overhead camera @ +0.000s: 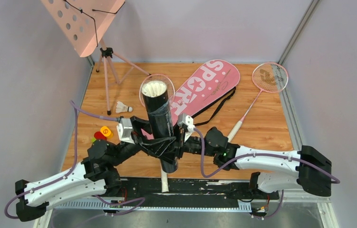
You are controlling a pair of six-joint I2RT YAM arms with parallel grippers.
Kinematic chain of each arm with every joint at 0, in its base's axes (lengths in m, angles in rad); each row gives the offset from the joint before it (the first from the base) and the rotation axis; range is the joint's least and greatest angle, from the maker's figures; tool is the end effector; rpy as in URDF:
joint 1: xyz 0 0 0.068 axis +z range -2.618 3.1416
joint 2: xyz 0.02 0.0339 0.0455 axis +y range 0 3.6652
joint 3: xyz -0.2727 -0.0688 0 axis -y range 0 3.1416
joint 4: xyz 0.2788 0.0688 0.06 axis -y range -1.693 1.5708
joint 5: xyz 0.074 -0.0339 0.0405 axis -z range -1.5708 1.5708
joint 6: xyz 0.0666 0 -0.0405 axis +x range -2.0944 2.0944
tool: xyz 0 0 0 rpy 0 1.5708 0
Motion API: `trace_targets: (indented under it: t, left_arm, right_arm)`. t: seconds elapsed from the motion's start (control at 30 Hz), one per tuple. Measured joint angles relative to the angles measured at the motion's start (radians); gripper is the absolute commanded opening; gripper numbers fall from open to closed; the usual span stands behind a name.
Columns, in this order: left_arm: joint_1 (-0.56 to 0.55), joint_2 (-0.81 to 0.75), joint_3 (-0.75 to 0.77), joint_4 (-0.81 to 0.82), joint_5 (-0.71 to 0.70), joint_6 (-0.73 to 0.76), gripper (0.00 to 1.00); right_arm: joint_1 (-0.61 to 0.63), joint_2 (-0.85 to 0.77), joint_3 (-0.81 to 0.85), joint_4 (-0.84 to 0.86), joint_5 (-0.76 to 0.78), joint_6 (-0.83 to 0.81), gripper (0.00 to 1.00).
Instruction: Pack up the badminton gear
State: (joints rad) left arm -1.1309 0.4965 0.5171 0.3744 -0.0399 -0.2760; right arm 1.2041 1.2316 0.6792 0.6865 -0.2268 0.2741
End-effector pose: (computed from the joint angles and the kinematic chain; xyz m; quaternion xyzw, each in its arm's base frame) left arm 0.0822 -0.1685 0.3632 0.2148 0.5115 -0.5297 0.6416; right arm 0.1064 0.3188 0.2940 -0.3694 0.5463 0.5589 0.5027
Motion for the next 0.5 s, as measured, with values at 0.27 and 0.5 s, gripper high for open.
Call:
trace_targets:
  t: [0.27,0.5]
  left_arm:
    - [0.000,-0.087,0.039,-0.098,-0.013,-0.002,1.00]
    - [0.000,-0.245,0.101,-0.261,-0.096,-0.005,1.00]
  right_arm:
    - [-0.014,-0.088,0.023,-0.185,0.114,0.035,0.24]
    - [-0.021,-0.137,0.034,-0.273,0.172,0.060,0.23]
